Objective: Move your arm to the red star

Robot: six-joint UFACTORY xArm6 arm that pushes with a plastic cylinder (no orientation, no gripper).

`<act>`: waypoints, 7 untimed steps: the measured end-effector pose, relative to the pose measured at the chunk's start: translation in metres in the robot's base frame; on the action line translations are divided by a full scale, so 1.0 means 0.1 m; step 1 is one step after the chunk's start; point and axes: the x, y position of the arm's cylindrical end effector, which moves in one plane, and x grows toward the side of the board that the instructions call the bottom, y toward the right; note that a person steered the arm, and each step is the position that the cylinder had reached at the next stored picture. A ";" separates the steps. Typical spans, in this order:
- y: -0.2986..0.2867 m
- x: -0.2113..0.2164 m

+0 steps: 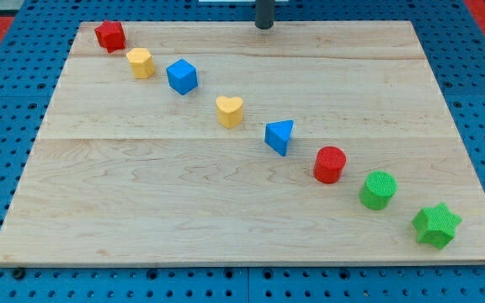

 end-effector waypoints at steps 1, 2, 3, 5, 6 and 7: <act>-0.16 -0.01; -0.41 0.00; -0.71 -0.01; -0.92 -0.02; -1.18 -0.02; -1.29 -0.02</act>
